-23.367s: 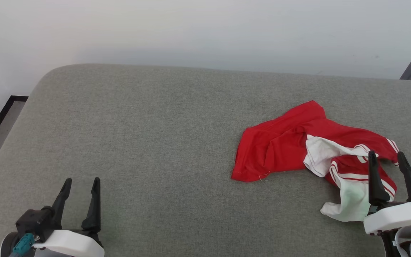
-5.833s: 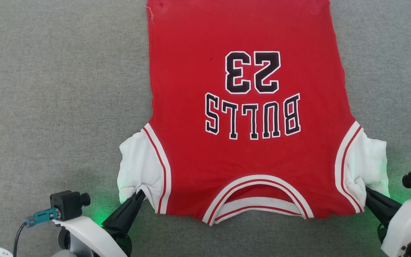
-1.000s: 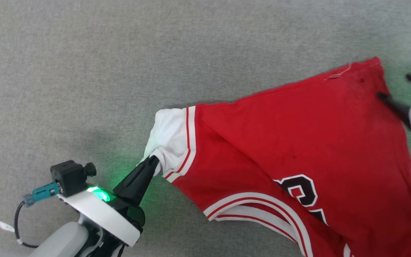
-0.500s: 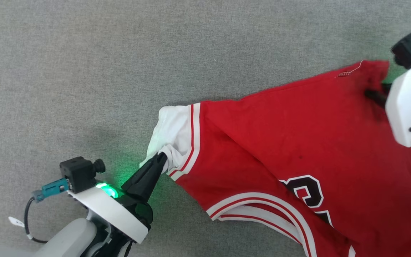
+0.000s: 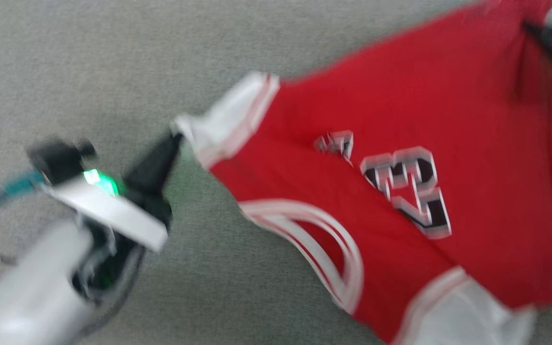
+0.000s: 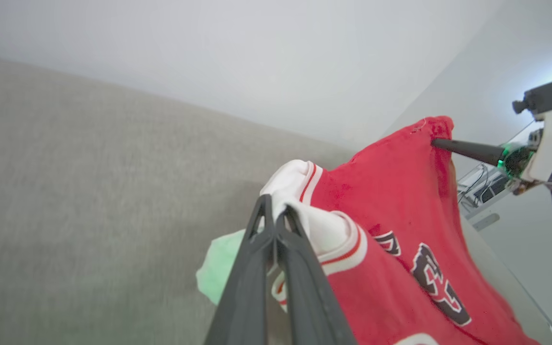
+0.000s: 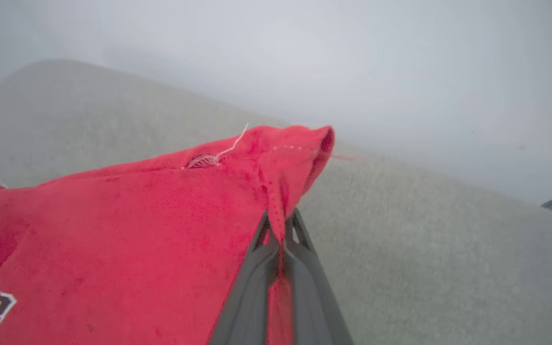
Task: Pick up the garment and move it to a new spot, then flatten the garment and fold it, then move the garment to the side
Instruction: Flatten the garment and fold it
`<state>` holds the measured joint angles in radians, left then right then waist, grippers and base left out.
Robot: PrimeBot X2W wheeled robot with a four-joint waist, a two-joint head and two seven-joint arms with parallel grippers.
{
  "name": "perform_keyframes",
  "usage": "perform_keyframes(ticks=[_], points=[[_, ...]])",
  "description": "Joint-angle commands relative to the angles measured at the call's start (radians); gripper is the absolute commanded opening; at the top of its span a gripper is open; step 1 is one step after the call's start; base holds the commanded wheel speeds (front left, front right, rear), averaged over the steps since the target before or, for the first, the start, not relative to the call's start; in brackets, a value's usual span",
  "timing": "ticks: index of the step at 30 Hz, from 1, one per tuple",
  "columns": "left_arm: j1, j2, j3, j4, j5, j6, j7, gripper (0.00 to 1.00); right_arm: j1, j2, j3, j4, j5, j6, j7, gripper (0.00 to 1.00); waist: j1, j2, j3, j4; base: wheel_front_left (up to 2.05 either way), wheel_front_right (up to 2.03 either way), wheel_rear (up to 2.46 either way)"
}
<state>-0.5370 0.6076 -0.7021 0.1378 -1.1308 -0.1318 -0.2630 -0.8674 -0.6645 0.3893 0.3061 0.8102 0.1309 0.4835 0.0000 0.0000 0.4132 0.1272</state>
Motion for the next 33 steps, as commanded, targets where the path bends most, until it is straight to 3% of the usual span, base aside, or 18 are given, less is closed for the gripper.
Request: perform_keyframes(ticks=[1,12,17,21,26,33], points=[[-0.043,-0.003,0.019,0.005,-0.026,0.003,-0.002,0.00,-0.023,0.007,-0.013,0.015,-0.003,0.000,-0.021,0.00,0.0000,0.0000,-0.008,-0.012,0.00,0.00,0.00],[-0.596,-0.051,0.146,0.254,-0.213,0.003,0.083,0.00,-0.354,0.142,-0.185,0.256,-0.040,0.000,-0.287,0.00,0.0000,0.0000,0.048,-0.098,0.00,0.00,0.00],[-0.857,-0.075,0.195,0.404,-0.235,0.003,0.077,0.00,-0.545,0.213,-0.246,0.394,-0.109,-0.001,-0.428,0.00,0.0000,0.0000,0.076,-0.128,0.00,0.00,0.00],[-1.004,-0.083,0.208,0.447,-0.244,0.003,0.062,0.00,-0.658,0.248,-0.276,0.487,-0.157,-0.003,-0.516,0.00,0.0000,0.0000,0.088,-0.144,0.00,0.00,0.00],[-0.973,-0.074,0.176,0.410,-0.287,0.003,0.083,0.00,-0.664,0.271,-0.232,0.551,-0.165,-0.002,-0.532,0.00,0.0000,0.0000,0.095,-0.146,0.00,0.00,0.00],[-0.657,-0.057,0.149,0.264,-0.398,0.003,0.035,0.00,-0.475,0.253,-0.116,0.548,-0.113,-0.001,-0.521,0.00,0.0000,0.0000,0.098,-0.137,0.00,0.00,0.00]])
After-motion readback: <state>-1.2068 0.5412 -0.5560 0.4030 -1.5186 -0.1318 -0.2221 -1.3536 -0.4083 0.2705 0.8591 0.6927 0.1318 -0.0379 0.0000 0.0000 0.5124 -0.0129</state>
